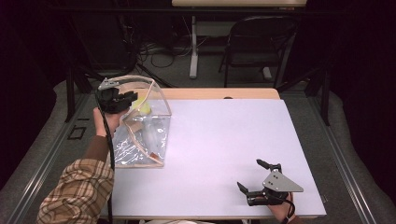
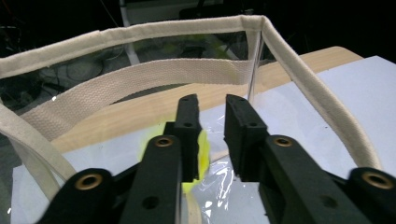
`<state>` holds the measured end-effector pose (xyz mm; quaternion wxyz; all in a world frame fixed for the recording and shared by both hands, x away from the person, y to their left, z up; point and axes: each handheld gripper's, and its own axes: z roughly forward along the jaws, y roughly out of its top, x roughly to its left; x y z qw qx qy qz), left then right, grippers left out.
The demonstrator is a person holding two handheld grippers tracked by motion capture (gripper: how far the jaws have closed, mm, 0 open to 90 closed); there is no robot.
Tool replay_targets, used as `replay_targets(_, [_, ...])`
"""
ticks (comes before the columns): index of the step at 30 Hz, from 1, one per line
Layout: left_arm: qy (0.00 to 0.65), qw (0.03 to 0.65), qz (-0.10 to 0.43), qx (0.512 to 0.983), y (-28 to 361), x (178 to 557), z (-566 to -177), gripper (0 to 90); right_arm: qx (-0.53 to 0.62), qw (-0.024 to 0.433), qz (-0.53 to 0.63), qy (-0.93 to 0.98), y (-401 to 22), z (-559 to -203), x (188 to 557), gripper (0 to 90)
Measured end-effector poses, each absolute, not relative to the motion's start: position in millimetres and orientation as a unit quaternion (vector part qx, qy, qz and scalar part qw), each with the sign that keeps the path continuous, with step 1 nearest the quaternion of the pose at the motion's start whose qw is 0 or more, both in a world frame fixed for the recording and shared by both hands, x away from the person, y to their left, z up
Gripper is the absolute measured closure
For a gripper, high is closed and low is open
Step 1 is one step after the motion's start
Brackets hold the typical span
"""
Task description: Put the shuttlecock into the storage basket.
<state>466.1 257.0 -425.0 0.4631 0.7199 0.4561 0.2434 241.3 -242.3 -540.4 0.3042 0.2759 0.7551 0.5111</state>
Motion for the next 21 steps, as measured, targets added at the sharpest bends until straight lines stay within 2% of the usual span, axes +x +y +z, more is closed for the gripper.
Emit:
replay_targets(8, [0.451,0.474,0.235,0.719,261,461,-420,54.2,0.276,0.304,0.512,0.755,-242,-541,242,0.9])
replay_targets(14, [0.437,0.493,0.238,0.713,263,452,-412,46.0,0.278,0.302,0.512,0.755,-243,-541,242,0.9])
replay_targets(21, [0.439,0.499,0.239,0.708,263,442,-405,26.4,0.277,0.301,0.513,0.755,-245,-541,242,0.9])
